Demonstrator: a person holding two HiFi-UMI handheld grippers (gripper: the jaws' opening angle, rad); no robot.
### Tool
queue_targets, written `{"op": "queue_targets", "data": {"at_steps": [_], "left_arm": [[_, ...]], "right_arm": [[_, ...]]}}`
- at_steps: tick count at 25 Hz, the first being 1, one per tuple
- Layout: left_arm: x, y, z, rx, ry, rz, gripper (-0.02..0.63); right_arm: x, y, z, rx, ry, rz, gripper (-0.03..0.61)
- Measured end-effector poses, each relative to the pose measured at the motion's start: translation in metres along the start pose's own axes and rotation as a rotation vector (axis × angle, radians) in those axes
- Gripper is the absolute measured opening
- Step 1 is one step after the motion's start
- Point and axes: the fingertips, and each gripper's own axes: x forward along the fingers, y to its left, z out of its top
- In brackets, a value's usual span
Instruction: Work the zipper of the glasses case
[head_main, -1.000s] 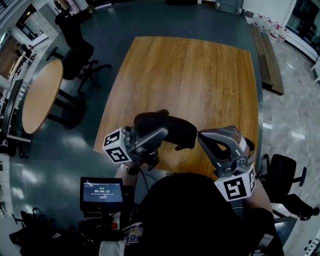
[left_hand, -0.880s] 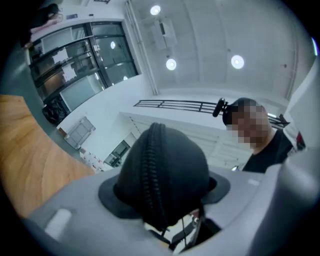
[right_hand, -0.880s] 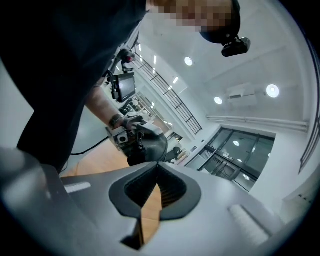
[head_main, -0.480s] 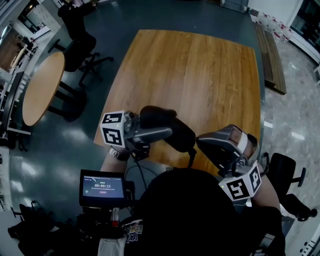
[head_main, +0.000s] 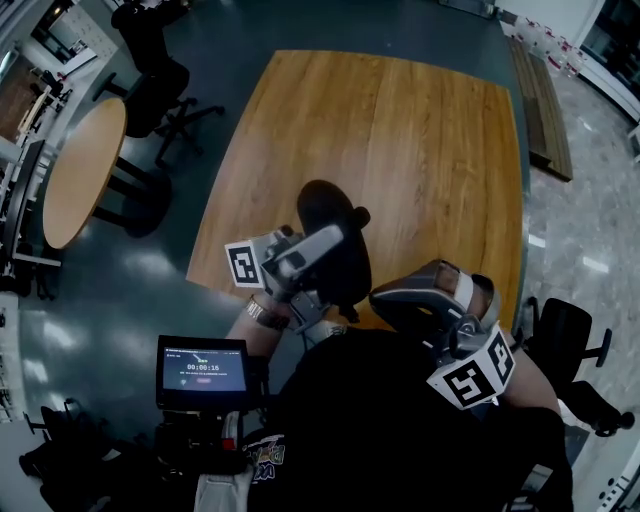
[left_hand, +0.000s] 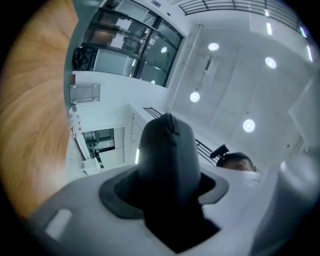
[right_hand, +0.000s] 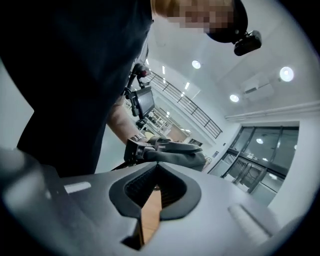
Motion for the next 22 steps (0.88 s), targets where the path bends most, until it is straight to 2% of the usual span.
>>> {"op": "queue_targets", "data": {"at_steps": [2, 4, 6, 9, 12, 16, 19, 22], "left_arm": [[0.0, -0.001, 0.004, 0.099, -0.009, 0.041, 0.254], [0.001, 0.002, 0.0, 0.206, 0.02, 0.103, 0.277], [0.001, 0.012, -0.009, 0.249, 0.03, 0.164, 0.331], [-0.004, 0.016, -0.007, 0.242, -0.036, 0.186, 0.314], [-0.007, 0.019, -0.007, 0.213, -0.068, 0.187, 0.3], [-0.012, 0.02, -0.007, 0.205, -0.087, 0.198, 0.284], [-0.011, 0.021, -0.018, 0.176, 0.02, 0.189, 0.275], [-0.01, 0.019, -0.033, 0.25, 0.205, 0.213, 0.27]], "right_arm": [[0.003, -0.007, -0.005, 0.07, 0.004, -0.059, 0.005], [0.003, -0.016, -0.006, 0.164, -0.01, -0.116, 0.005], [0.002, -0.025, -0.006, 0.233, -0.029, -0.172, 0.003], [0.001, -0.035, -0.013, 0.282, -0.019, -0.24, 0.003], [-0.002, -0.04, -0.021, 0.293, 0.006, -0.28, 0.003], [-0.001, -0.03, -0.023, 0.288, 0.008, -0.239, 0.003], [-0.001, -0.023, -0.021, 0.214, 0.028, -0.171, 0.005], [0.002, -0.012, -0.022, 0.128, 0.064, -0.092, 0.005]]}}
